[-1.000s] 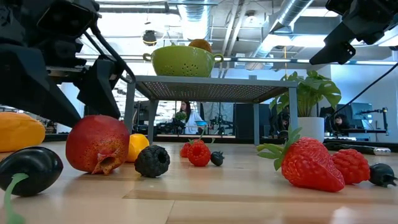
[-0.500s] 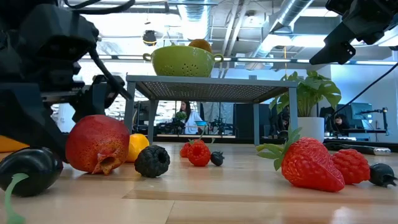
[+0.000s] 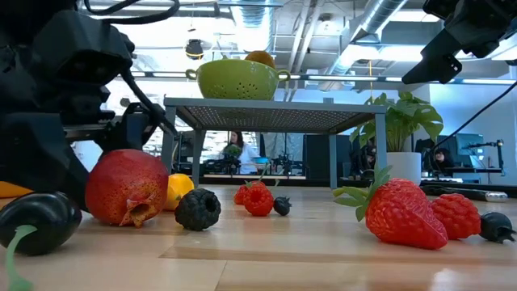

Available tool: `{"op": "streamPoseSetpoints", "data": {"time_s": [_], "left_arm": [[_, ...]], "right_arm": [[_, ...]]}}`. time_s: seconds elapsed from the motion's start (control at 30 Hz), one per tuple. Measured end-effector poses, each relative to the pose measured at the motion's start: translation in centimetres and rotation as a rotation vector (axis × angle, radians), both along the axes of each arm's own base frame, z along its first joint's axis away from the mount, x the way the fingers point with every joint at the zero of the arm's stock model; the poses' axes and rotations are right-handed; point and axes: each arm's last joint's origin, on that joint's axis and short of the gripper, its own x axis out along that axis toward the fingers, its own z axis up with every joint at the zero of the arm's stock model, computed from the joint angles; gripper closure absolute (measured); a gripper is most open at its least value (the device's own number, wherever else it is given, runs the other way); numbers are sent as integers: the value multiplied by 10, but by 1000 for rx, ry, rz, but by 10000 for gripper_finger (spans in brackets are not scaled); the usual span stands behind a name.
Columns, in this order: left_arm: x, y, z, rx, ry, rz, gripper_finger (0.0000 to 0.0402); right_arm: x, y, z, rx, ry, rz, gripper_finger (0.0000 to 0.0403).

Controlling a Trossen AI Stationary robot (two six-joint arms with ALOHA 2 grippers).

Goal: Pick & Place Fruit
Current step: Put the red cherry into the green strainer bowl on the shelf

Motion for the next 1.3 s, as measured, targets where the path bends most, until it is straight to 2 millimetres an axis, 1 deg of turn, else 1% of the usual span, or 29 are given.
{"op": "streamPoseSetpoints", "data": {"time_s": [0.17, 0.37, 0.8, 0.9, 1.0, 1.1, 1.2, 1.3], "left_arm": [[6, -4, -8, -25, -43, 3, 204], [7, -4, -11, -64, -41, 34, 220], [6, -4, -13, -81, -22, 51, 299], [6, -4, -13, -80, -22, 51, 303], [5, -4, -14, -77, -18, 52, 296], [5, -3, -10, -80, -21, 51, 290], [2, -1, 0, -59, -32, 28, 295], [3, -1, 24, -97, -124, 16, 301]], "right_arm": [[0, 0, 0, 0, 0, -1, 101], [0, 0, 0, 0, 0, 0, 101], [0, 0, 0, 0, 0, 0, 101], [0, 0, 0, 0, 0, 0, 101], [0, 0, 0, 0, 0, -1, 101], [0, 0, 0, 0, -1, 0, 101], [0, 0, 0, 1, -1, 0, 101], [0, 0, 0, 0, 0, 0, 101]]}}
